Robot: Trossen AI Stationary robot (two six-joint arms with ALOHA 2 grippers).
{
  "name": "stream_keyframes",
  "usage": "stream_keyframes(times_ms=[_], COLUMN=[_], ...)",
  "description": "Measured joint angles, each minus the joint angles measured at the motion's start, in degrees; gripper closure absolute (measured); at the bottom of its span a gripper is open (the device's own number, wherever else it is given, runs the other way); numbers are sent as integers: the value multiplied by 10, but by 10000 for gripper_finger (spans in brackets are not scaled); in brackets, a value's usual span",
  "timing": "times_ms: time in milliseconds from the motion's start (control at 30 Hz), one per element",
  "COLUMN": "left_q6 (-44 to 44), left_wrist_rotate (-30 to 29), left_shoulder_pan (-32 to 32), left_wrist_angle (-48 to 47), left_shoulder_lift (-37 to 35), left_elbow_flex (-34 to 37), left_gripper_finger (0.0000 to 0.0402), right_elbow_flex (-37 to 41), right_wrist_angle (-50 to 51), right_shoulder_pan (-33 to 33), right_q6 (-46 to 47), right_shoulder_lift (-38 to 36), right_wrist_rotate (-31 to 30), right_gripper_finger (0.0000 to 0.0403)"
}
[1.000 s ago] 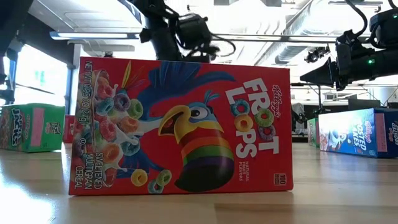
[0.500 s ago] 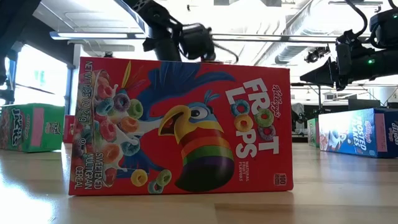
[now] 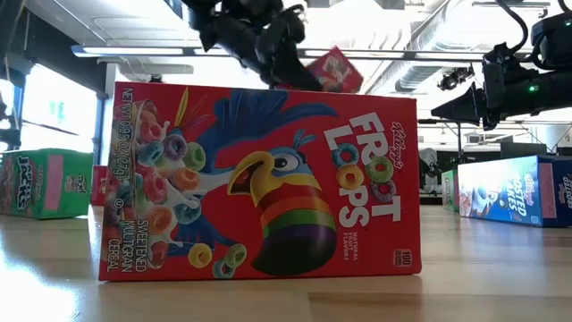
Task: Stack cereal on shelf
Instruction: Put the middle red cereal box on the shelf
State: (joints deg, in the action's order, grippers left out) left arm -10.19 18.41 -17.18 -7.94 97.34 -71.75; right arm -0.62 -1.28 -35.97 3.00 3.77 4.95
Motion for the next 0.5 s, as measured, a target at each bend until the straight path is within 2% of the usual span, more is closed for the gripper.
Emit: stream_keyframes(times_ms=[200, 333, 500], left_q6=[11, 26, 41], left_wrist_rotate=[5, -33, -55], left_shoulder_pan=[-25, -55, -91], left_wrist_angle=[226, 384, 456], left_shoulder_lift=[-42, -32, 13], left_elbow_flex=[113, 185, 202], left_gripper_finger=[251, 251, 251], right_elbow_flex=[0, 0, 0], right_wrist_angle=[0, 0, 0], right_shoulder_pan=[0, 0, 0], right_q6=[0, 0, 0], right_shoulder_lift=[0, 0, 0], right_wrist_rotate=[0, 0, -1], right_gripper_finger=[403, 403, 403])
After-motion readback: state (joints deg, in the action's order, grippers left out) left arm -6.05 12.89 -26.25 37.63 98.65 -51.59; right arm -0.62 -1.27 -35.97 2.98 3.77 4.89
